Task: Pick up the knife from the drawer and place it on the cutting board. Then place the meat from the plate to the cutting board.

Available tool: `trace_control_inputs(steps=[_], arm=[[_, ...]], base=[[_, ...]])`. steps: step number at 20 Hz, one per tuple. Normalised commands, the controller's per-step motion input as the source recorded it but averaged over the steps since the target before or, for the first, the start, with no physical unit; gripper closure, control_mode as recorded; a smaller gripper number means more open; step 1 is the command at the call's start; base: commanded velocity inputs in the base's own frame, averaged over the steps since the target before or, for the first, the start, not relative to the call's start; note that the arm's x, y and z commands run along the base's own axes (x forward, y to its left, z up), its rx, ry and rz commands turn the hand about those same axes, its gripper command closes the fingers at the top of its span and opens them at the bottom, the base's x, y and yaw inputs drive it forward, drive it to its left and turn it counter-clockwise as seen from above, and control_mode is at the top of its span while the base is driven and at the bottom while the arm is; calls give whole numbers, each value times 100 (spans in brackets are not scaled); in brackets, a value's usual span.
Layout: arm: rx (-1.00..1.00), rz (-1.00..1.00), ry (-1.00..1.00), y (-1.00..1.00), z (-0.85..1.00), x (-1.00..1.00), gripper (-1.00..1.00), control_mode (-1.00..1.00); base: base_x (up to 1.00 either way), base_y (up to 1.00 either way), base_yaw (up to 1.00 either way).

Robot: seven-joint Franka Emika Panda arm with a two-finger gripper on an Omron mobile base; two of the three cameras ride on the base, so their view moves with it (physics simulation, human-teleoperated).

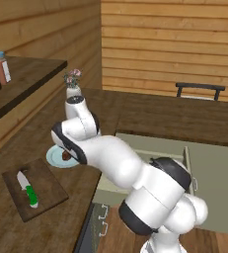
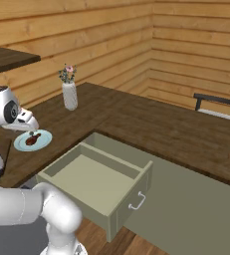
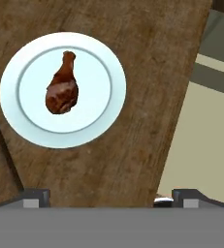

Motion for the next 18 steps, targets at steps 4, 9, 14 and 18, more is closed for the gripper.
trace_control_inputs(steps=[4,9,14,18], arm=[[0,0,0,1,-25,80,-100,-100],[0,0,1,19,-20,53,-100,-100],[0,0,4,47,-3,5,-100,-100],[0,0,8,36,-3,0,-100,-100]], base=[[0,0,0],[0,0,0],[0,0,0],[0,0,0]])
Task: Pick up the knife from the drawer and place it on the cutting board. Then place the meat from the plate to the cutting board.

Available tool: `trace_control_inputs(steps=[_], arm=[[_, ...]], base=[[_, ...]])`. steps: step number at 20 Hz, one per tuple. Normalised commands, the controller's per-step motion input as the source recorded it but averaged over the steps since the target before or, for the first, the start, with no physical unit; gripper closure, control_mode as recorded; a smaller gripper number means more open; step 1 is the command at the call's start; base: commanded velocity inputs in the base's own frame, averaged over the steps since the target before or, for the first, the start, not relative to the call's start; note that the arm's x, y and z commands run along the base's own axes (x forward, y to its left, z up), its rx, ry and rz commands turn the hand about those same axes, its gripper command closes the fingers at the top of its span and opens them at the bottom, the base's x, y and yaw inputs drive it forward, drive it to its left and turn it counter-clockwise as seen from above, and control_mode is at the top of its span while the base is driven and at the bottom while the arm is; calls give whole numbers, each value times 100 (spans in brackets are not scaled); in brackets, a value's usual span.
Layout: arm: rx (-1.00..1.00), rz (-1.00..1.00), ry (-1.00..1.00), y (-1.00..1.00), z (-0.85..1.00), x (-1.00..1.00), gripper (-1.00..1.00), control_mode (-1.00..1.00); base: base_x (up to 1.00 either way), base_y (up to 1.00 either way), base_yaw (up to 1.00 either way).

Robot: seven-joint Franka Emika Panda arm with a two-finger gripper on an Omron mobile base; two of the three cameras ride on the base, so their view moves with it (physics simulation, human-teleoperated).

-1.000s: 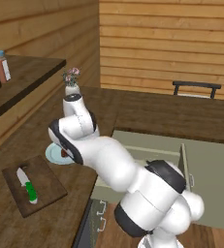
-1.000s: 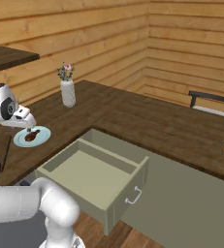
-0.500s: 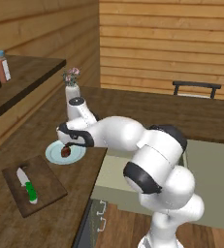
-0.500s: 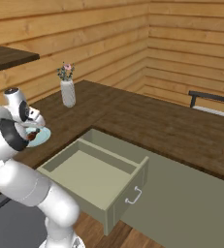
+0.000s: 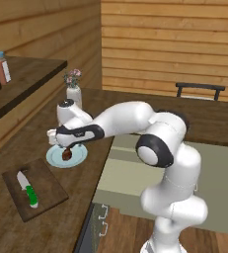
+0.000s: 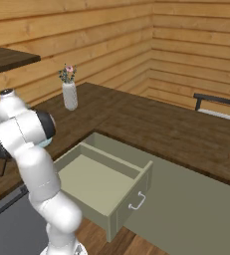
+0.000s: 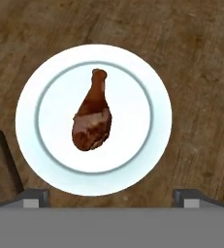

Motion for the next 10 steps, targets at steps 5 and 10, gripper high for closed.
trace_control_inputs(steps=[5,10], arm=[[-1,0,7,8,-10,4,-100,-100],[0,0,3,1,-17,6,-100,-100]], base=[[0,0,0],[0,0,0]])
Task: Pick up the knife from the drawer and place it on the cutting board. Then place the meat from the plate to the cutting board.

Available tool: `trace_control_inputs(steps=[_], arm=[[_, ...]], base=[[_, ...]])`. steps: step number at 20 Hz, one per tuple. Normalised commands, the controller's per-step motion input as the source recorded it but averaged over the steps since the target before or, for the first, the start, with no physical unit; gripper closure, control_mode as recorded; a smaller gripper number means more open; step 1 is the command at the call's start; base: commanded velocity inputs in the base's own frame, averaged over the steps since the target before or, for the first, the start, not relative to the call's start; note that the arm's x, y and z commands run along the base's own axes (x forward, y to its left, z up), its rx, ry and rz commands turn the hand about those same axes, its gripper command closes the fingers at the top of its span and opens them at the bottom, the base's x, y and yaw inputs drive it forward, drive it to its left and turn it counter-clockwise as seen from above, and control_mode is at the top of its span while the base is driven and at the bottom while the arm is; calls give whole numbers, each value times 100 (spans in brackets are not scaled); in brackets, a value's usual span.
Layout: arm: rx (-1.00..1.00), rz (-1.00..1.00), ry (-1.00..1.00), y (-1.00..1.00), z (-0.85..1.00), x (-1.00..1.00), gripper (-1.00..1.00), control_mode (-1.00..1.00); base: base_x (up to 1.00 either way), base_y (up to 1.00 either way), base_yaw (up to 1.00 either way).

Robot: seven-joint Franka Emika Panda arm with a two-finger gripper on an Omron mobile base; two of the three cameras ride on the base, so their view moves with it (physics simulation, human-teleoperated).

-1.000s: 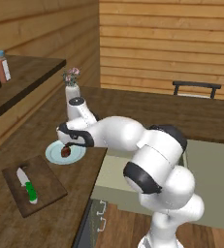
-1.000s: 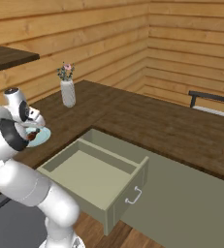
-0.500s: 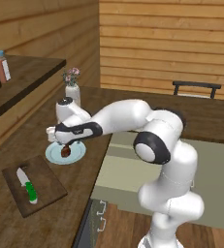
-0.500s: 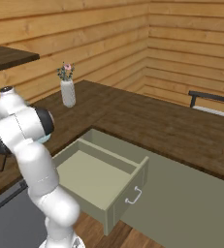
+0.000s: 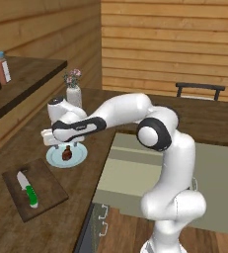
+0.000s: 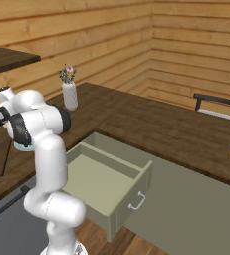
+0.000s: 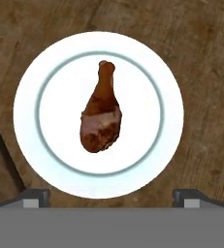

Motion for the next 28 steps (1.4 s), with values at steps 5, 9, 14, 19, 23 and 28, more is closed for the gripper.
trace_control_inputs(steps=[5,9,14,19,23,28], arm=[[0,0,1,0,-34,27,-100,-100],[0,0,4,-5,-40,19,-100,-100],[0,0,3,-18,-43,2,-100,-100],[0,0,5,-25,-48,5,-100,-100],[0,0,2,-9,-32,2,-100,-100],[0,0,0,0,-5,3,-100,-100]], base=[[0,0,0],[0,0,0],[0,0,0],[0,0,0],[0,0,0],[0,0,0]])
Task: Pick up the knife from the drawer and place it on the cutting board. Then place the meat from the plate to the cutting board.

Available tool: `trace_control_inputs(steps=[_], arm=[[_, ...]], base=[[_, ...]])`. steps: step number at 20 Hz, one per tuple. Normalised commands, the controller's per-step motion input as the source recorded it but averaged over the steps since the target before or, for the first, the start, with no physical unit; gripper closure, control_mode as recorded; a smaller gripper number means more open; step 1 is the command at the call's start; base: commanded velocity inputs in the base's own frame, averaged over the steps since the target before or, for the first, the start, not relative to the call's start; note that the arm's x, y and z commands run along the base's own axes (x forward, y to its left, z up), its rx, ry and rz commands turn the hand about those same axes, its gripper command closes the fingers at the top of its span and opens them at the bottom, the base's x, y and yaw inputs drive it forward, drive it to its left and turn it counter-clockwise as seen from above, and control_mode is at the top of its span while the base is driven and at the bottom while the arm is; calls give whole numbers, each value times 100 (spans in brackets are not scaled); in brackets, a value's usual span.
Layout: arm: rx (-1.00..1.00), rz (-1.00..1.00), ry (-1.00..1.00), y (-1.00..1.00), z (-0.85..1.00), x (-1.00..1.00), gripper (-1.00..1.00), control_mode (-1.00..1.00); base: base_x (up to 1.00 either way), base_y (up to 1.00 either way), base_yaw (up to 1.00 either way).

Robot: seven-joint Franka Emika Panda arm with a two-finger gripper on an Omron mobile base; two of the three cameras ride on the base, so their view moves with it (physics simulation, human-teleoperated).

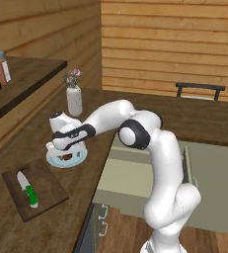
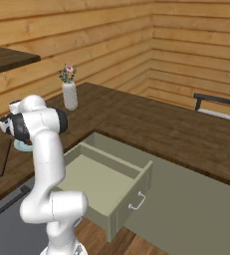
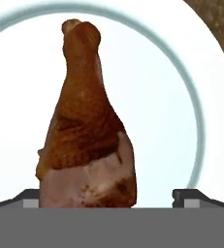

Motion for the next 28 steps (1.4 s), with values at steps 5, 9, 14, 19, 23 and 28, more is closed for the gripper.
trace_control_inputs(steps=[5,9,14,19,23,28], arm=[[0,0,0,0,-1,10,-100,-100],[0,0,0,0,0,16,-100,-100],[0,0,0,0,0,9,-100,-100],[0,0,0,1,-1,6,-100,-100],[0,0,0,1,-1,0,100,-100],[0,0,-1,0,0,-1,100,-100]], base=[[0,0,0],[0,0,0],[0,0,0],[0,0,0],[0,0,0],[0,0,0]])
